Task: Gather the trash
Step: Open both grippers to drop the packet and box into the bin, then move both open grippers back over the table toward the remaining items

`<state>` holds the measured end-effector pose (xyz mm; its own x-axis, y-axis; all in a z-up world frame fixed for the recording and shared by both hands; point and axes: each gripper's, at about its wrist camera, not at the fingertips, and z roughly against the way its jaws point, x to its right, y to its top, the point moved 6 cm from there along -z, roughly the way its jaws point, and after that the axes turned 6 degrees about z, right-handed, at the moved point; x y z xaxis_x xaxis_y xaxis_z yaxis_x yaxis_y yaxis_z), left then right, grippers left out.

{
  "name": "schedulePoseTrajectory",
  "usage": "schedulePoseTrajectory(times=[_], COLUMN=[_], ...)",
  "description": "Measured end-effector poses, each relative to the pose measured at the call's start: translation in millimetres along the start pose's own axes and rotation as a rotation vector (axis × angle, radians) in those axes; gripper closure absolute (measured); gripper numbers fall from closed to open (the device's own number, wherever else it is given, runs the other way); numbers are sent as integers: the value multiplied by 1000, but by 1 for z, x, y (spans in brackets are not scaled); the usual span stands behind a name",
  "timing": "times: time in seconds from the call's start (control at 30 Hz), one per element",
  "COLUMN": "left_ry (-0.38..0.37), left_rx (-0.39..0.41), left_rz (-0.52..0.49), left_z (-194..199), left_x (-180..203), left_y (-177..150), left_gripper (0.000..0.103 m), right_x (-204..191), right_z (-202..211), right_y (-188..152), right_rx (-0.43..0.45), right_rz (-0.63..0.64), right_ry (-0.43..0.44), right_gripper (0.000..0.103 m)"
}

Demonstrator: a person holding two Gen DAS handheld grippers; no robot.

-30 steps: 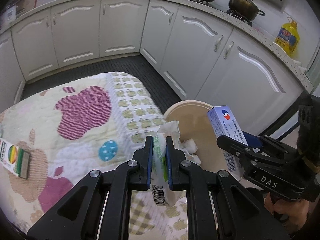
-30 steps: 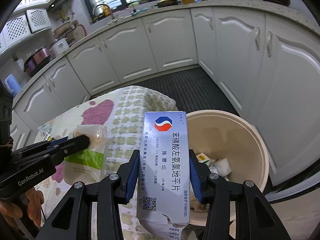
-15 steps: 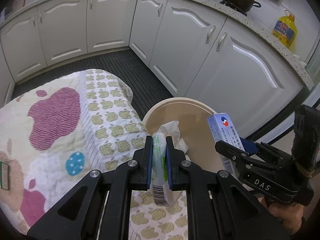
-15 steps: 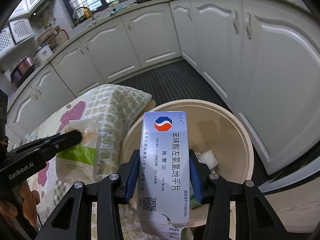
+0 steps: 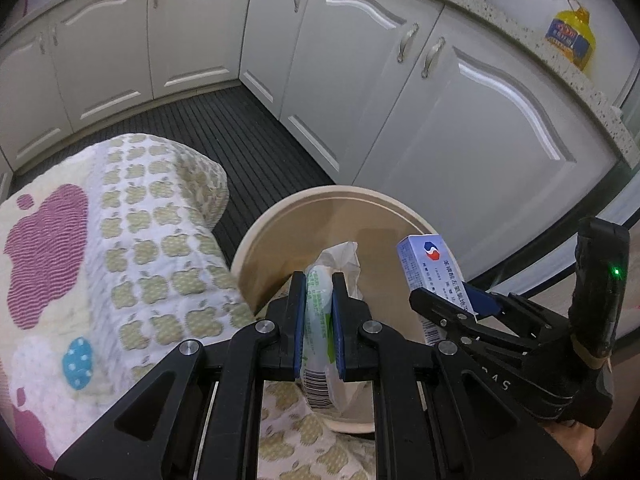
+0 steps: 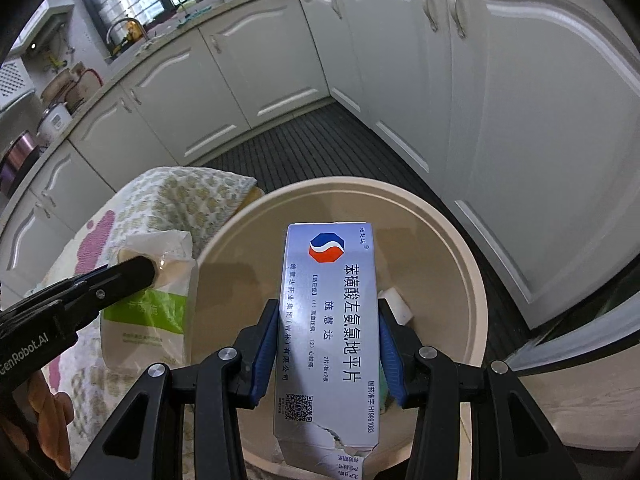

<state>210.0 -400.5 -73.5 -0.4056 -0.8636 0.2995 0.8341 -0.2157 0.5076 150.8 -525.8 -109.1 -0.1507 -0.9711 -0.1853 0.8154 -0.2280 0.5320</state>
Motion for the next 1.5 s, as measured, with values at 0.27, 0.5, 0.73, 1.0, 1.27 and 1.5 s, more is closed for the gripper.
schedulePoseTrajectory(times=[0.27, 0.5, 0.73, 1.0, 1.27, 1.5], left_ry=[15, 9, -2, -5, 11, 26], left_rx=[-25, -26, -23, -17, 10, 44], left_rz=[4, 1, -18, -7, -21, -20], left_z=[-18, -21, -23, -16, 4, 22], left_x=[-1, 1, 6, -1, -6, -13], left_y=[-2, -2, -1, -3, -7, -12], left_gripper=[94, 94, 85, 62, 61, 61], right_x=[8, 6, 11, 5, -7, -24], right_z=[-12, -17, -15, -10, 0, 16], right_y=[-2, -4, -2, -4, -5, -1], right_rx=[-20, -27, -18, -17, 2, 34], right_rz=[-20, -23, -51, -49, -24, 15], right_ry=[-14, -30, -61, -56, -54, -60], right_gripper=[58, 58, 50, 50, 50, 48])
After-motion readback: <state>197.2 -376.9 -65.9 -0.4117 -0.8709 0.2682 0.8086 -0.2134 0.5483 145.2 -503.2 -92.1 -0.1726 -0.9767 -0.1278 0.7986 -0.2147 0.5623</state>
